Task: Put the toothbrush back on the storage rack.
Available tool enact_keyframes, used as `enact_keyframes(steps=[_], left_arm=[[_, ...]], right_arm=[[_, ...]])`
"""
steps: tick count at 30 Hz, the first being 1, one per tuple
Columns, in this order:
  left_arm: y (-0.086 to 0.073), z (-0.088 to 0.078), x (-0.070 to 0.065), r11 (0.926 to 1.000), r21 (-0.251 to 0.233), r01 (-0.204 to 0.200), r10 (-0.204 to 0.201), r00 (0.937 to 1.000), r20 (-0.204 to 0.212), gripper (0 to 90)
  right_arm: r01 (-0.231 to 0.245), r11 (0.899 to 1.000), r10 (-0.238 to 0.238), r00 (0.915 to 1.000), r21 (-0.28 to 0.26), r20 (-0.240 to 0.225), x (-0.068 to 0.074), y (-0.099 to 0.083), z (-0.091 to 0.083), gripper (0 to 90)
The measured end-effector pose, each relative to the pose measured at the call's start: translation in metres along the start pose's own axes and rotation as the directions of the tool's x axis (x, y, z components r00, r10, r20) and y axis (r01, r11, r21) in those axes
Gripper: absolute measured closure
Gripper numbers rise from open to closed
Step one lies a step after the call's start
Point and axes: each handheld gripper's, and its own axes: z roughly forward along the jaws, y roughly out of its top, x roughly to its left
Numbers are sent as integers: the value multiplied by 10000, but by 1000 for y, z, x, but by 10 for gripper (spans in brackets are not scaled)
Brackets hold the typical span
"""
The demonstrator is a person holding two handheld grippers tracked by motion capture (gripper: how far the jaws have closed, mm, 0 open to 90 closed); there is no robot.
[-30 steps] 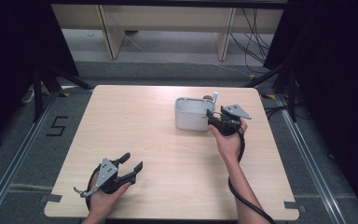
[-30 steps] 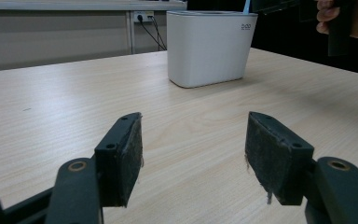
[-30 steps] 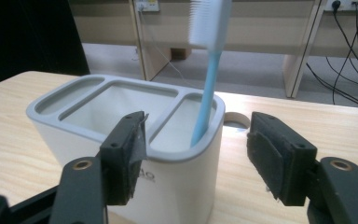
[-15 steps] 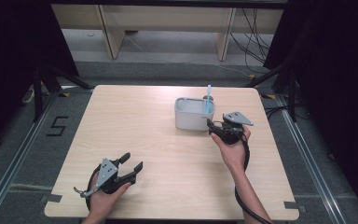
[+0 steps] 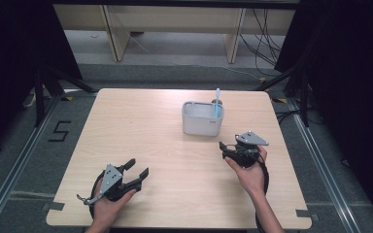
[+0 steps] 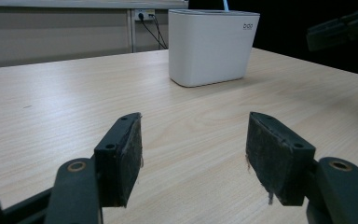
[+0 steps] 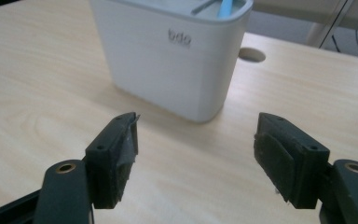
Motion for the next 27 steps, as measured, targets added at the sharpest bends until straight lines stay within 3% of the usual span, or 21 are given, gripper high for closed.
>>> enact_keyframes(steps=[2, 7, 12, 16, 22, 26, 27], left_arm=[[0, 0, 0, 10000, 11, 18, -18, 10000, -3, 358], [0, 0, 0, 10000, 24, 34, -34, 10000, 16, 357], [1, -1, 1, 9997, 224, 60, -58, 10000, -57, 356], [0, 0, 1, 9999, 51, 114, -115, 9999, 39, 355], [0, 1, 1, 9999, 39, 137, -137, 9999, 55, 357], [0, 1, 1, 9999, 44, 159, -159, 9998, 89, 357], [0, 1, 1, 9998, 63, 162, -162, 9998, 90, 357]], right_arm=[[-34, 9999, 36, 9999, 162, -132, 4, -8, -4, 313], [444, 9968, -422, 9985, 658, -342, 10, -27, -11, 313], [442, 9958, -407, 9982, 796, -448, 14, -44, -15, 313], [328, 9969, -286, 9979, 711, -587, 19, -54, -18, 313], [230, 9997, -227, 9993, 103, -303, 20, -62, -19, 323], [-285, 9995, 280, 9989, -135, -370, 21, -61, -23, 327], [-237, 9994, 227, 9990, -264, -381, 19, -61, -22, 326]])
